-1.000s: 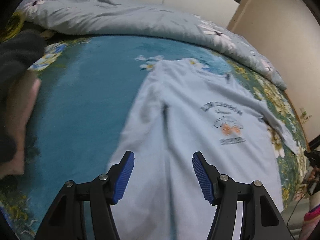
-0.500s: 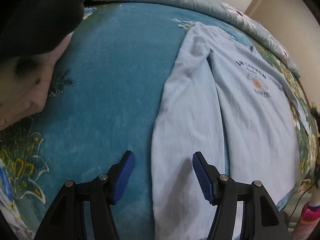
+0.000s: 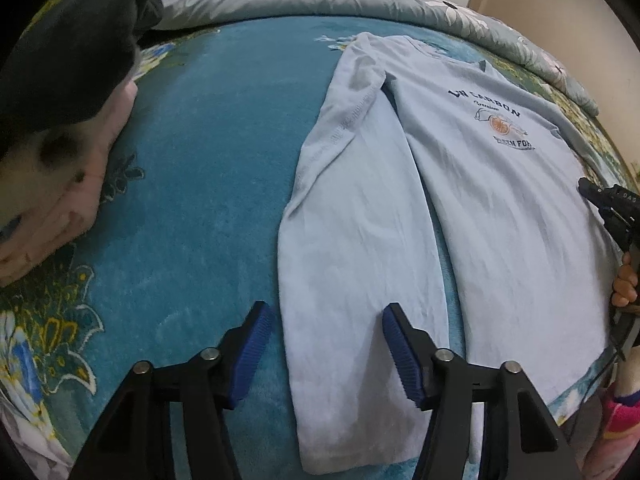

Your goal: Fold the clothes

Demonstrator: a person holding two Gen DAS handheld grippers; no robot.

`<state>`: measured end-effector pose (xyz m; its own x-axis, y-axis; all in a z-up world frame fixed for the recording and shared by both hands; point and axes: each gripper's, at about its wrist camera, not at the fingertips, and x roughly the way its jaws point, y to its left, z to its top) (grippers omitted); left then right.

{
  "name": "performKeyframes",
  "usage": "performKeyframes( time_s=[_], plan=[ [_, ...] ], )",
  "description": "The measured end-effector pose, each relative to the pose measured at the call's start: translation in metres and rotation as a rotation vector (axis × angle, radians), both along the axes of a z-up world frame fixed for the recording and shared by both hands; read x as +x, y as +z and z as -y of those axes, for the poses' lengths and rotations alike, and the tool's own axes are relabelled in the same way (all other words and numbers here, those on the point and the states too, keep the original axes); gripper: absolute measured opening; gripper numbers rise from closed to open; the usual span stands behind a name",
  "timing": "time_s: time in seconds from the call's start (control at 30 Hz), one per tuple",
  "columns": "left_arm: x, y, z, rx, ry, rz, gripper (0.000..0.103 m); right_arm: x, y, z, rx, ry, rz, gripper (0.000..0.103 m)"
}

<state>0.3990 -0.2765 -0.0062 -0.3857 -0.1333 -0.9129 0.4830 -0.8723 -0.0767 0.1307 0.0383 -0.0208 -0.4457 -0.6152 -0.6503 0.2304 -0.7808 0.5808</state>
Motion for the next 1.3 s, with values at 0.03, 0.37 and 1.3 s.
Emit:
performKeyframes(
  time_s=[0.03,0.37,1.3],
  plan=[
    [0.000,0.001,0.001,0.004,0.003,-0.009,0.043,-0.003,-0.003,-0.004,-0.034,-0.004,0.017,0.005],
    [0.004,0.022,0.026,-0.055,0.092,-0.078,0.005,-0.006,-0.004,-0.010,-0.062,-0.010,0.023,0.005],
    [-0.079,0.027,-0.071,-0.147,-0.207,-0.095,0.005,-0.011,-0.008,-0.015,-0.128,-0.020,0.073,0.005]
  ],
)
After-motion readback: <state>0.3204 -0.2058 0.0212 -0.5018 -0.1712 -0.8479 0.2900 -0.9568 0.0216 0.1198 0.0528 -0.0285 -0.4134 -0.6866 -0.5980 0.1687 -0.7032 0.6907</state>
